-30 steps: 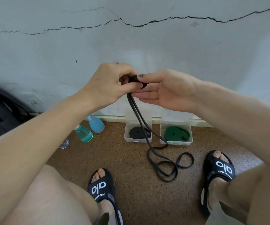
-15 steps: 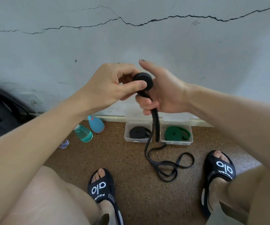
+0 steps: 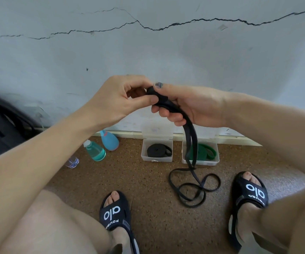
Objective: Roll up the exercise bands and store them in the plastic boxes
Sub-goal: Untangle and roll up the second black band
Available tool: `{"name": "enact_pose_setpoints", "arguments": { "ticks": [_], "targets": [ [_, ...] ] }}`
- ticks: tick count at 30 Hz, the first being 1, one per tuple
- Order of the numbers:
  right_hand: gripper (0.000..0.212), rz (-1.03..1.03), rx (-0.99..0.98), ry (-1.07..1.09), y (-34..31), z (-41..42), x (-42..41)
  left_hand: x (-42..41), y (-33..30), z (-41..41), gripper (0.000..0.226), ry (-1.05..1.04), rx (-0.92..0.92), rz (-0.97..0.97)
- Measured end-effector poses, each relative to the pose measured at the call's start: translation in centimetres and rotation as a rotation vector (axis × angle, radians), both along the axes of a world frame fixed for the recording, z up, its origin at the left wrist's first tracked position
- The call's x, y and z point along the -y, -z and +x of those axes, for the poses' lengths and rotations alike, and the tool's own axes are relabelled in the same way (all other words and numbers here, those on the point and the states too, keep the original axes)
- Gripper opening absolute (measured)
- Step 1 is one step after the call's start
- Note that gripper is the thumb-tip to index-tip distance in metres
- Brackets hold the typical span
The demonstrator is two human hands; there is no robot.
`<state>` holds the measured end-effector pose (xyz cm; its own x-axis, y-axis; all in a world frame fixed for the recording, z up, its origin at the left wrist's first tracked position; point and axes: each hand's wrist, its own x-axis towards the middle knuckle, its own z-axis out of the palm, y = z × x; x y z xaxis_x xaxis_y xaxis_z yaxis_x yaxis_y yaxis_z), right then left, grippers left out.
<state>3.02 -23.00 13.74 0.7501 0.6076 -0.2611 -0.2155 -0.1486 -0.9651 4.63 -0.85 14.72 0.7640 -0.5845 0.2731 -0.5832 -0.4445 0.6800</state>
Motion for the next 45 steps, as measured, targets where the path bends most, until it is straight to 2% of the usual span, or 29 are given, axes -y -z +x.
{"name": "enact_pose_setpoints", "arguments": {
  "ticks": [2, 4, 6, 8, 9, 11, 13, 16, 19, 22, 25, 32, 37, 41, 45],
  "targets": [
    [0.049, -0.13, 0.145, 0.117, 0.2, -0.1, -0.3, 0.1, 0.5, 0.0, 0.02, -0.006, -0.016, 0.022],
    [0.045, -0.354, 0.405, 0.241, 0.6, -0.5, -0.4, 0.3, 1.3, 0.2, 0.025, -0.039, -0.103, 0.023],
    [0.034, -0.546, 0.671, 0.294, 1.2, -0.9, -0.3, 0.3, 1.8, 0.3, 0.026, -0.076, -0.373, -0.065],
    [0.031, -0.654, 0.829, 0.304, 1.7, -1.3, -0.3, 0.7, 1.9, -0.1, 0.03, -0.064, -0.773, -0.24],
    [0.032, -0.7, 0.892, 0.302, 1.7, -1.5, -0.4, 1.0, 1.9, -0.4, 0.039, -0.059, -0.879, -0.279],
    [0.037, -0.783, 1.004, 0.289, 1.9, -1.7, -1.0, 1.8, 2.1, -0.7, 0.044, -0.055, -0.845, -0.254],
    [0.042, -0.798, 1.057, 0.31, 2.1, -1.8, -1.4, 2.3, 2.2, -0.6, 0.039, -0.05, -0.692, -0.22],
    [0.042, -0.727, 1.019, 0.353, 1.9, -1.8, -1.5, 1.9, 1.8, -0.2, 0.035, -0.023, -0.595, -0.198],
    [0.039, -0.606, 0.902, 0.308, 1.3, -1.7, -1.3, 1.3, 1.3, -0.2, 0.028, -0.007, -0.552, -0.163],
    [0.022, -0.491, 0.751, 0.208, 0.7, -1.5, -0.5, 0.3, 1.1, 0.0, 0.033, -0.011, -0.465, -0.052],
    [0.005, -0.526, 0.712, 0.158, 0.1, -0.8, 0.6, -0.3, 1.0, 0.1, 0.037, 0.005, -0.409, 0.057],
    [0.008, -0.567, 0.855, 0.207, -0.1, -1.0, 0.6, -0.3, 0.2, 0.1, 0.04, 0.023, -0.387, 0.116],
    [0.009, -0.502, 0.665, 0.181, -0.6, -1.3, 0.6, -0.6, 0.0, 0.0, 0.039, 0.025, -0.373, 0.126],
    [0.027, -0.387, 0.596, 0.111, -1.1, -1.4, 1.1, -1.0, 0.0, 0.0, 0.031, 0.025, -0.402, 0.137],
    [0.009, -0.379, 0.639, 0.09, -0.8, -1.4, 1.0, -1.1, 0.0, -0.1, 0.022, 0.045, -0.43, 0.225]
  ]
}}
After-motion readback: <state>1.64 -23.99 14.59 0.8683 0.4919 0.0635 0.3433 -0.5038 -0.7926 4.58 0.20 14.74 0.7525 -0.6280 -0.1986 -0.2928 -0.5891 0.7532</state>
